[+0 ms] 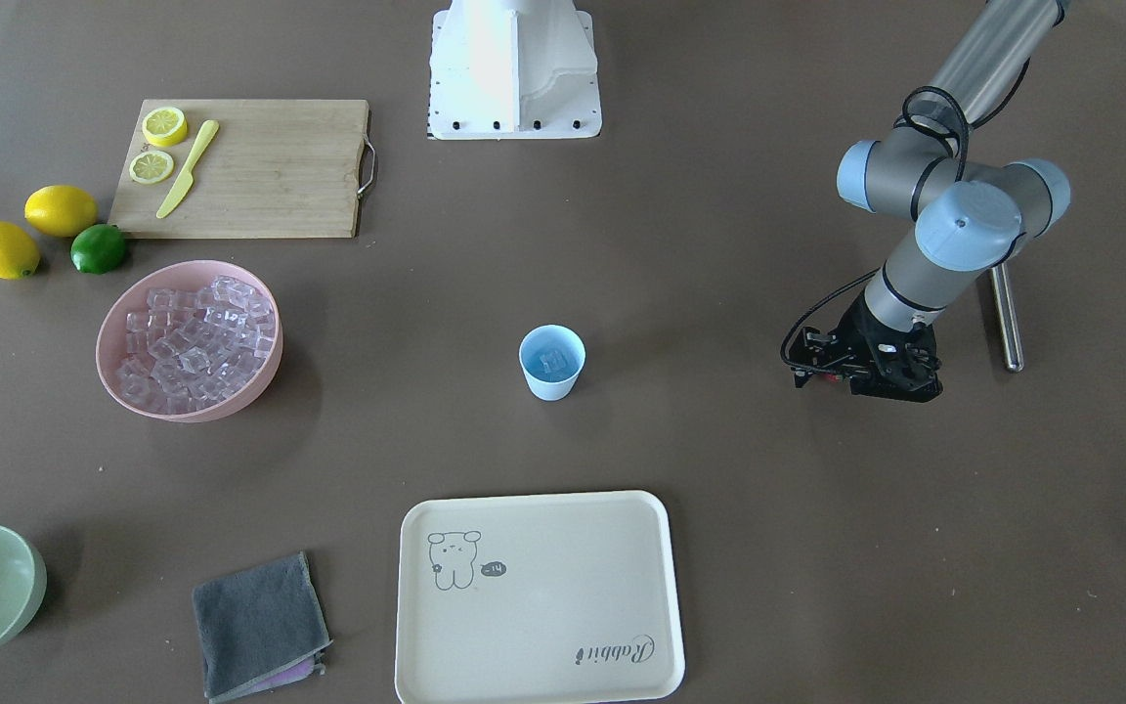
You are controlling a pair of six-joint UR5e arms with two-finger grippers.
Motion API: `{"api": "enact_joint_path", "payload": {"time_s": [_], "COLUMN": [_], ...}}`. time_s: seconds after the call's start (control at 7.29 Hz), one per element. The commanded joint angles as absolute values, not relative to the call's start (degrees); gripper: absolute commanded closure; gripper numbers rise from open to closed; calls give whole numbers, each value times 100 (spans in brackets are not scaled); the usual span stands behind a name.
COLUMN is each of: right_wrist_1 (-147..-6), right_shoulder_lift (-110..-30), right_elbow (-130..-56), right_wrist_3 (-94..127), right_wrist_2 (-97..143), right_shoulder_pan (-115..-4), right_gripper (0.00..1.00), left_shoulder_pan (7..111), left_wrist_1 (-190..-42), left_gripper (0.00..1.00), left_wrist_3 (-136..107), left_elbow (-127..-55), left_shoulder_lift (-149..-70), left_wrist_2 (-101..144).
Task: Mash ice and strawberries in cup
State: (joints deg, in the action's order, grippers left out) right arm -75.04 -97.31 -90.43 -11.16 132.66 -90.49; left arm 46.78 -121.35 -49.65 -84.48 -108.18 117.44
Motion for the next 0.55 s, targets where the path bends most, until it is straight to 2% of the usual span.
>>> {"api": "enact_joint_path", "payload": {"time_s": [0.0, 0.41], "right_wrist_1": [-7532, -7532], "right_shoulder_lift": [-9703, -9694], "right_elbow": [-9053, -9062], "right_wrist_3": [-1116, -1116], "right_wrist_2": [13271, 13271], "right_shoulder_pan": [-9053, -9053], "right_gripper": [1, 1], "left_shoulder_pan": [4693, 4807], "left_wrist_1": [-12111, -12006], "left_gripper": [69, 71], "left_wrist_3": [-4957, -4852], "left_elbow": [-8472, -8621], "left_shoulder_lift": [-10828, -10732], "left_wrist_2": [11795, 11821]}}
